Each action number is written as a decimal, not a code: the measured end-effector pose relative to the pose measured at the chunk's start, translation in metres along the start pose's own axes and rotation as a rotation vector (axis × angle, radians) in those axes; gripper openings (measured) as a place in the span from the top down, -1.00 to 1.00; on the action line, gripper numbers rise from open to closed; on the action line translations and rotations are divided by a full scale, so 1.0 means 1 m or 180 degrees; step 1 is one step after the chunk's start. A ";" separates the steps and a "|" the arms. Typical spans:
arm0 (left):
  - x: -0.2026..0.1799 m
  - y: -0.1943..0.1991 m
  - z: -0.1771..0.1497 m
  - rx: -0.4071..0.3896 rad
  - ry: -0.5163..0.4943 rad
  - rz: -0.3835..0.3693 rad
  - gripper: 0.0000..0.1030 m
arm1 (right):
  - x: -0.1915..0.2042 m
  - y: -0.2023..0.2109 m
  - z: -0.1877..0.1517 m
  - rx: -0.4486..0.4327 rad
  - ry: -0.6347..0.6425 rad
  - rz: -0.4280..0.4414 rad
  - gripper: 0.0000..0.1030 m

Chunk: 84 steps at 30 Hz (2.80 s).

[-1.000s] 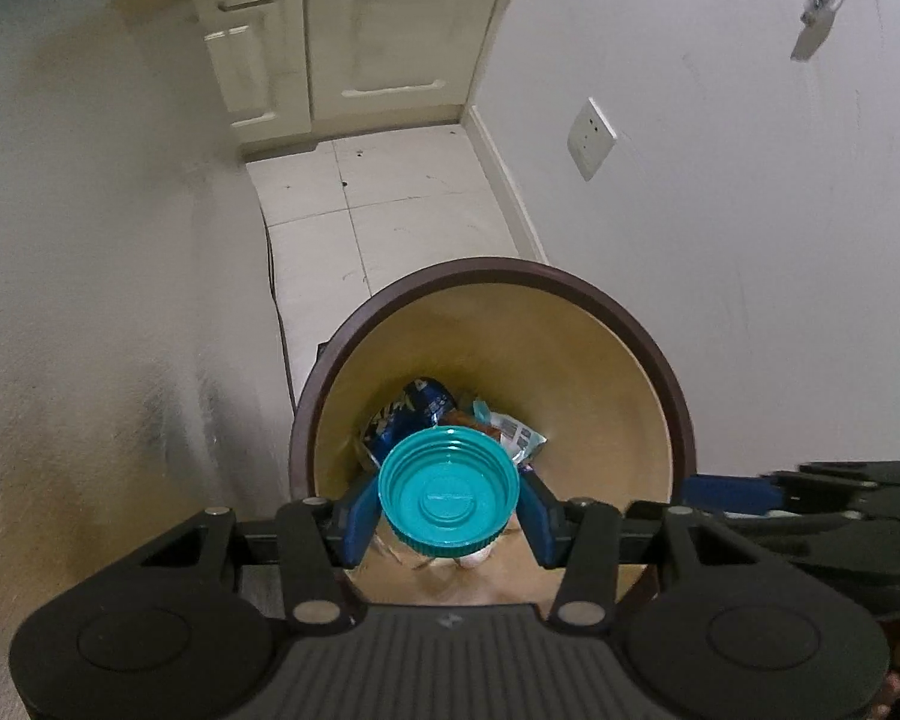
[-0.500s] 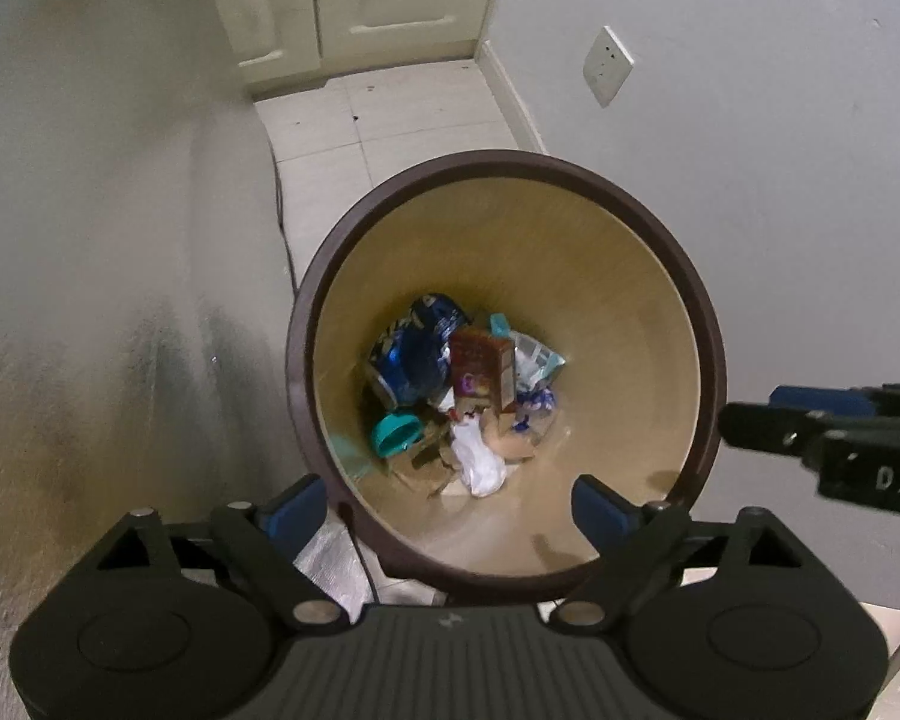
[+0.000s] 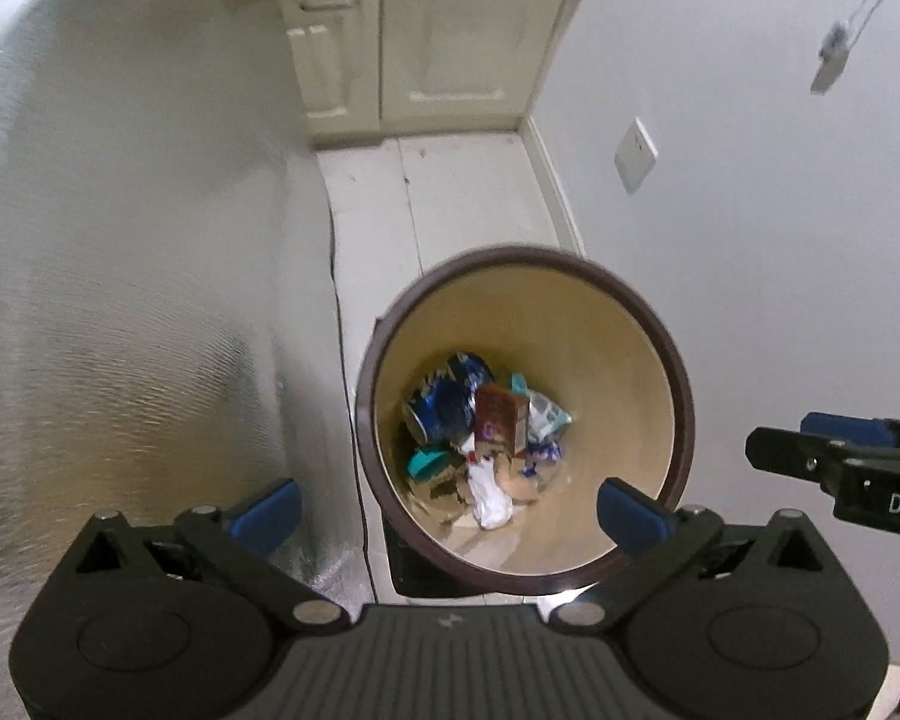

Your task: Collect trash

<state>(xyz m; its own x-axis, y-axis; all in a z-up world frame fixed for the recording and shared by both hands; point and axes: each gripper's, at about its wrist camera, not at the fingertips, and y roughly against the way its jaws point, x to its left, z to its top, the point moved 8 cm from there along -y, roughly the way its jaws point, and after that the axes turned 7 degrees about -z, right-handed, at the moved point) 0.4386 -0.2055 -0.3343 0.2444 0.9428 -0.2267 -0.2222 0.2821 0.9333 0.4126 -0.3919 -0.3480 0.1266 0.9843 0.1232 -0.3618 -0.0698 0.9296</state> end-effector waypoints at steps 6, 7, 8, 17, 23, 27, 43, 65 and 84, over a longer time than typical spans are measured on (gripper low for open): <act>-0.004 0.040 0.002 -0.0231 0.0001 0.0057 -1.00 | 0.009 0.034 0.008 -0.0175 0.0108 0.0020 -0.29; -0.004 0.046 0.002 -0.0268 -0.0004 0.0066 -1.00 | 0.011 0.042 0.009 -0.0213 0.0128 0.0022 -0.37; -0.004 0.052 0.002 -0.0298 0.0011 0.0060 -1.00 | 0.012 0.047 0.010 -0.0240 0.0144 0.0012 -0.43; -0.008 0.111 -0.011 -0.0529 -0.0001 0.0015 -1.00 | 0.024 0.102 0.007 -0.0467 0.0198 -0.0070 -0.81; -0.011 0.152 -0.027 -0.0699 -0.0102 0.0030 -1.00 | 0.031 0.143 -0.001 -0.0648 0.0193 -0.0119 -1.00; -0.009 0.179 -0.037 -0.0833 -0.0123 0.0027 -1.00 | 0.038 0.170 -0.006 -0.0769 0.0241 -0.0141 -1.00; 0.005 0.270 -0.096 -0.1222 -0.0115 0.0084 -1.00 | 0.077 0.257 -0.057 -0.1179 0.0288 -0.0133 -1.00; 0.015 0.351 -0.173 -0.1657 -0.0246 0.0170 -1.00 | 0.115 0.332 -0.137 -0.1544 0.0324 -0.0169 -1.00; 0.030 0.369 -0.203 -0.1713 -0.0174 0.0195 -1.00 | 0.133 0.354 -0.164 -0.1654 0.0341 -0.0230 -1.00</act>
<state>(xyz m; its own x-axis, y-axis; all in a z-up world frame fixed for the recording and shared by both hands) 0.1723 -0.0369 -0.0532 0.2613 0.9538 -0.1483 -0.6860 0.2916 0.6666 0.1498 -0.2596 -0.0590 0.0829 0.9965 0.0038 -0.7688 0.0615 0.6365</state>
